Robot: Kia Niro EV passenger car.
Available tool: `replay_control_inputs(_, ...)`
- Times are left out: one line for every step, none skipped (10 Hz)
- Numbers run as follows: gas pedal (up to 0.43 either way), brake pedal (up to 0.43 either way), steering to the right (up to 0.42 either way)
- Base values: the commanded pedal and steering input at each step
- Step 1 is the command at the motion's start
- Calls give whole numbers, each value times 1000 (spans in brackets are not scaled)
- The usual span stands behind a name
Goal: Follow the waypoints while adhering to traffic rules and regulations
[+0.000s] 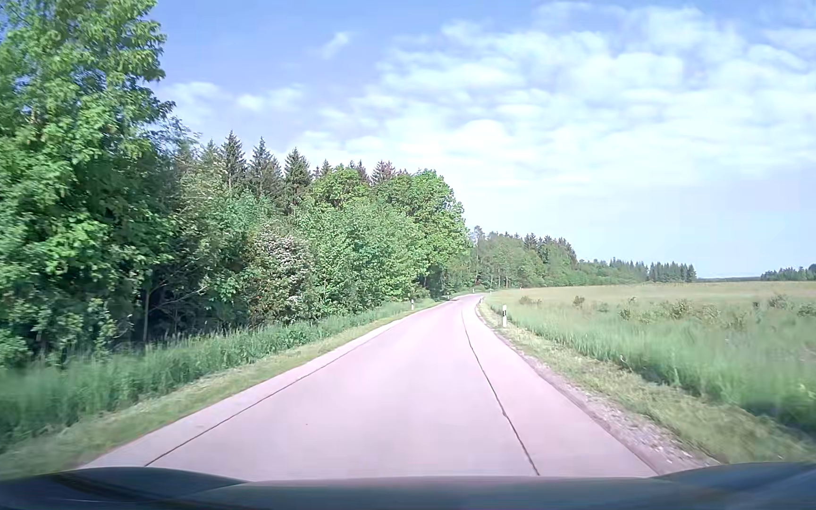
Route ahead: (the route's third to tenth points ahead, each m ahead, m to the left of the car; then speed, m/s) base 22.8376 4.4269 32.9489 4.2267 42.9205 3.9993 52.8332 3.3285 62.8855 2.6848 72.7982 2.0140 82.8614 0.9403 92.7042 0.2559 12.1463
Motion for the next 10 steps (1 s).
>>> replay_control_inputs(268,0,8)
replay_control_inputs(268,0,8)
replay_control_inputs(268,0,8)
replay_control_inputs(268,0,9)
replay_control_inputs(268,0,9)
replay_control_inputs(268,0,9)
replay_control_inputs(268,0,7)
replay_control_inputs(268,0,5)
replay_control_inputs(268,0,5)
replay_control_inputs(268,0,5)
